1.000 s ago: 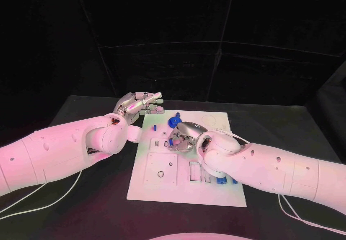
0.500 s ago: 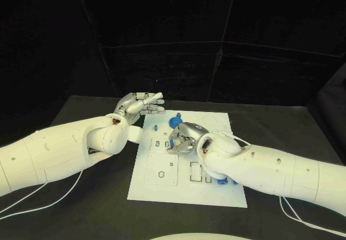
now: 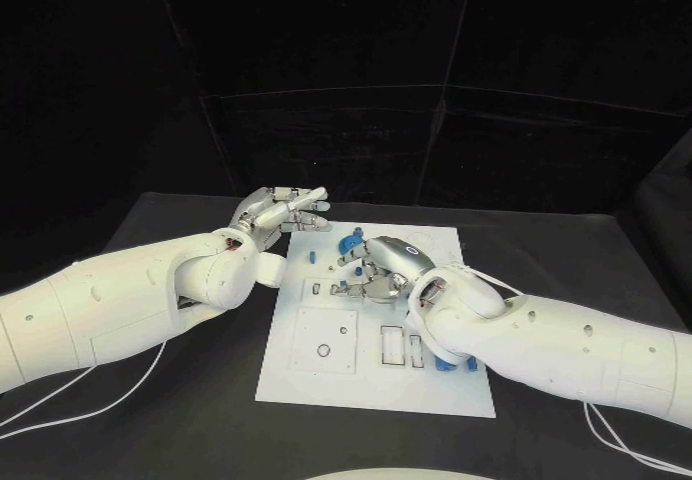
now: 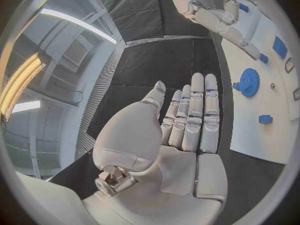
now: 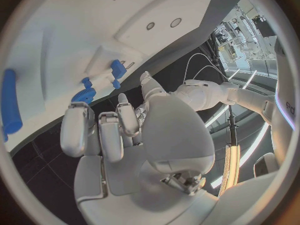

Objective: Assemble the parts on the task board

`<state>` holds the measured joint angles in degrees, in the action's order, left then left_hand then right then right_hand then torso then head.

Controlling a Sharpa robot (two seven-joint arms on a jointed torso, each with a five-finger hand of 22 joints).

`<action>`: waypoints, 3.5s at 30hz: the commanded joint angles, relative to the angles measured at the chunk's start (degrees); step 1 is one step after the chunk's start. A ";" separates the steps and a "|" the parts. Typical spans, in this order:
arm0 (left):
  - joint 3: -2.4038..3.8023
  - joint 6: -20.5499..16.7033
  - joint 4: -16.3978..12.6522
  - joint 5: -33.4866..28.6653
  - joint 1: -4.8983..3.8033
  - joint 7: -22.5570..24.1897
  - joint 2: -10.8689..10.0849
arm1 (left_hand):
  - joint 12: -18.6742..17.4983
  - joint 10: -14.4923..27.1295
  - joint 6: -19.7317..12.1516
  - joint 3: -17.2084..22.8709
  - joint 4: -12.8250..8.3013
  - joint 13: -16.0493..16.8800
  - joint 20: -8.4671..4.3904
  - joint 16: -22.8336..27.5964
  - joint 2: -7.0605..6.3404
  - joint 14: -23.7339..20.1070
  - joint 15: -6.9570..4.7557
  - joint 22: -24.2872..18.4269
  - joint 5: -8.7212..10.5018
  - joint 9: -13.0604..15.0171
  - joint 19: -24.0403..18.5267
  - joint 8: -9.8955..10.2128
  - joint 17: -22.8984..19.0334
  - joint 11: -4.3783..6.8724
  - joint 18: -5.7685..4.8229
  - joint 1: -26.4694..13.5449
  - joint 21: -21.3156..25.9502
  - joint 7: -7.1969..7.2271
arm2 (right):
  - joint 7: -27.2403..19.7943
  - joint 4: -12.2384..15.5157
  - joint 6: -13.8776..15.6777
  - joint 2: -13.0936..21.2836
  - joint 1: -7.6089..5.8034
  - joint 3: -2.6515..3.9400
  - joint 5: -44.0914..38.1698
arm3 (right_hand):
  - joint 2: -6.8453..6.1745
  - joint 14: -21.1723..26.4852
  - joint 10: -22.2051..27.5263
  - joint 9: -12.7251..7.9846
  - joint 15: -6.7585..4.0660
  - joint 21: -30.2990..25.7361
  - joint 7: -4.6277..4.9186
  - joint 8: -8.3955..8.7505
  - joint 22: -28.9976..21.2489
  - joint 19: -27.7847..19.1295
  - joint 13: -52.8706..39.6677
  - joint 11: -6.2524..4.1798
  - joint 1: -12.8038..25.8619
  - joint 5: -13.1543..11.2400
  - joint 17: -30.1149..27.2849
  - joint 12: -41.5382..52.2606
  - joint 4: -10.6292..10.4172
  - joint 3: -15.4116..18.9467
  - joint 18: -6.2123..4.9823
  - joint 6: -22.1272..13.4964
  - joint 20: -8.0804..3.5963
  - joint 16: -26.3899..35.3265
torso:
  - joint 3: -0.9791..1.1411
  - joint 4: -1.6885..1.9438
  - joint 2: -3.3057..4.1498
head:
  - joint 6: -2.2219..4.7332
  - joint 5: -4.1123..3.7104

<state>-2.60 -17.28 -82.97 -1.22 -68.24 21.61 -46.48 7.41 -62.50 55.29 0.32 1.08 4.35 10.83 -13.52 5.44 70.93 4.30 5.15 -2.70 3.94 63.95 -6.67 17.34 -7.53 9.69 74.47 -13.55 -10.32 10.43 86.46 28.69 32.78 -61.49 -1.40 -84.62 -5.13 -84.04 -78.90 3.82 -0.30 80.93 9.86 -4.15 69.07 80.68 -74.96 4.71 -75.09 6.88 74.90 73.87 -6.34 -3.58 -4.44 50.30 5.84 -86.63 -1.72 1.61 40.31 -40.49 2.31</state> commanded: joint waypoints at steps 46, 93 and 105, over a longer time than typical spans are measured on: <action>-4.79 25.48 8.50 57.44 -9.24 -56.66 12.65 | 63.99 -15.31 2.36 -16.49 12.75 63.12 -9.34 -76.48 1.44 19.07 -8.86 66.83 -0.03 19.65 21.08 -21.02 72.66 8.50 -6.29 -10.83 -64.82 7.18 | -10.27 3.03 -2.50 18.46 -10.20 0.07 22.76 | 2.22 -3.48 2.83 0.25 0.09 -1.89 -0.41 -2.35 -3.23 -1.45 3.12 -0.39 -4.13 6.20 4.93 -3.64 -1.67 4.12 -0.26 -0.24 -0.03 2.95 | 1.20 -1.35 -2.73 | -1.22 1.58; -7.03 32.51 12.89 57.23 -8.87 -57.35 17.90 | 64.62 -15.42 0.41 -15.90 11.02 64.27 -9.22 -76.48 2.81 19.07 -8.74 68.55 -0.08 22.79 20.97 -22.57 72.66 8.39 -6.48 -8.42 -66.01 7.06 | -9.59 1.44 -4.32 16.50 -10.19 0.06 22.85 | 2.61 -3.51 2.81 0.27 0.01 -2.03 -0.48 -2.93 -3.32 -1.41 3.31 -0.47 -4.66 8.18 4.85 -3.74 -2.30 4.93 -0.25 -0.34 -0.11 3.13 | 1.21 -1.32 -2.67 | -1.89 1.98; -7.05 31.77 12.67 56.70 -8.82 -57.32 17.96 | 64.78 -15.50 -0.15 -13.66 8.60 64.68 -9.17 -76.48 4.11 19.07 -8.74 68.92 -0.10 24.05 20.83 -23.08 72.66 8.41 -6.48 -5.81 -66.22 7.07 | -9.63 1.11 -4.65 16.18 -10.18 0.06 23.07 | 2.69 -3.51 2.77 0.27 0.00 -2.05 -0.50 -3.02 -3.34 -1.41 3.27 -0.48 -4.71 8.44 4.82 -3.70 -2.39 5.02 -0.26 -0.31 -0.12 3.16 | 1.24 -1.36 -2.68 | -2.13 2.10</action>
<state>-9.67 14.47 -70.18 55.77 -77.00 -35.26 -28.53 71.94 -77.58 55.56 -13.46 9.99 69.03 1.64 -89.82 9.50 83.94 -4.29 74.02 -2.87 27.90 83.89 -29.43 74.92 0.92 3.95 68.20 -79.56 -3.29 0.97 87.57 24.52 49.02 -71.55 -1.37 -61.84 -2.47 -84.04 -76.35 4.06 -0.30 79.16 9.54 -6.89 65.78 79.55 -71.71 4.19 -79.40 15.08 74.90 70.33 -8.71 1.18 -4.43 50.24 5.94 -83.69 -0.49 0.26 37.64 -42.55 4.47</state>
